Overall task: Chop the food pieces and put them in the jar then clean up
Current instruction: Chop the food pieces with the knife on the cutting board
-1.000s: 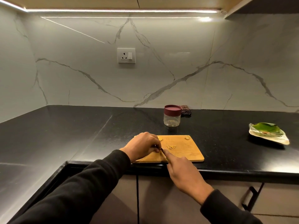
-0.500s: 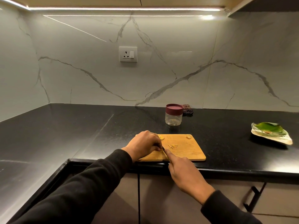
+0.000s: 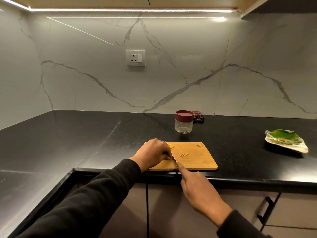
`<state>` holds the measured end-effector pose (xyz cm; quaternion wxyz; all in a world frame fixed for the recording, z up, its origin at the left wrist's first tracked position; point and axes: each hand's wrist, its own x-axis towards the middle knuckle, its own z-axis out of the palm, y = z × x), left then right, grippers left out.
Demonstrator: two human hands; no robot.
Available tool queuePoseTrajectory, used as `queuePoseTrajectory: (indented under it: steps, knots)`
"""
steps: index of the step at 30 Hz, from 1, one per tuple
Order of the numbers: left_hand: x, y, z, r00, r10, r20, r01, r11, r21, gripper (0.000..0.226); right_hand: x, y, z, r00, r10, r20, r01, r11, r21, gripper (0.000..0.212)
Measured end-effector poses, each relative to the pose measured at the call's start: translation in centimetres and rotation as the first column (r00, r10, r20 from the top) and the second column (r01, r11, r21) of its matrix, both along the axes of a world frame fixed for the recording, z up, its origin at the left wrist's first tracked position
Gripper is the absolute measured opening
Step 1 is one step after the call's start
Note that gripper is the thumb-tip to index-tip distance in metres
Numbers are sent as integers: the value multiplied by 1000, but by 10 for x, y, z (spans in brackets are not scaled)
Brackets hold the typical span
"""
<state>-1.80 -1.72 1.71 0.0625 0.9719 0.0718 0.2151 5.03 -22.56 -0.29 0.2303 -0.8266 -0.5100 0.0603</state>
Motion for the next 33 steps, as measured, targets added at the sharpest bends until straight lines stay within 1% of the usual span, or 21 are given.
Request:
queuePoseTrajectory:
  steps: [2, 4, 8, 11, 14, 17, 20, 24, 29, 31, 33]
  knots:
    - [-1, 0, 0, 1000, -6, 11, 6, 1000, -3, 13, -2, -7, 0, 999, -8, 41, 9, 1000, -14, 57]
    - [-2, 0, -1, 1000, -11, 19, 11, 1000, -4, 13, -3, -12, 2, 993, -33, 114, 38, 998, -42, 59]
    - [-3, 2, -4, 999, -12, 39, 13, 1000, -11, 12, -5, -18, 5, 944, -85, 320, 131, 983, -125, 70]
    - [-4, 1, -5, 999, -23, 45, 23, 1000, 7, 11, -4, -22, 9, 916, -73, 395, 152, 973, -171, 72]
    - [-3, 1, -6, 999, -10, 40, 10, 1000, 4, 16, -6, -23, 12, 909, -63, 412, 156, 968, -197, 72]
    - [0, 2, -5, 1000, -1, 7, 1, 999, -34, 22, -4, -21, 10, 913, -58, 403, 149, 969, -198, 72]
    - [2, 1, -4, 998, 0, -63, -1, 1000, -20, 23, -3, -20, 7, 920, -40, 390, 134, 967, -217, 74]
    - [7, 1, -2, 984, -8, -178, 9, 1000, 2, 33, -4, -20, 8, 925, -26, 380, 127, 962, -242, 75]
    - [16, 3, 5, 941, -8, -338, 13, 1000, 13, 46, -4, -20, 9, 927, -33, 374, 135, 959, -250, 79]
    - [19, 3, 7, 936, -10, -352, 4, 1000, -18, 53, -3, -20, 8, 928, -35, 370, 133, 961, -243, 79]
    - [19, 4, 6, 950, -4, -313, -17, 998, -62, 56, -2, -20, 6, 930, -48, 363, 135, 967, -218, 76]
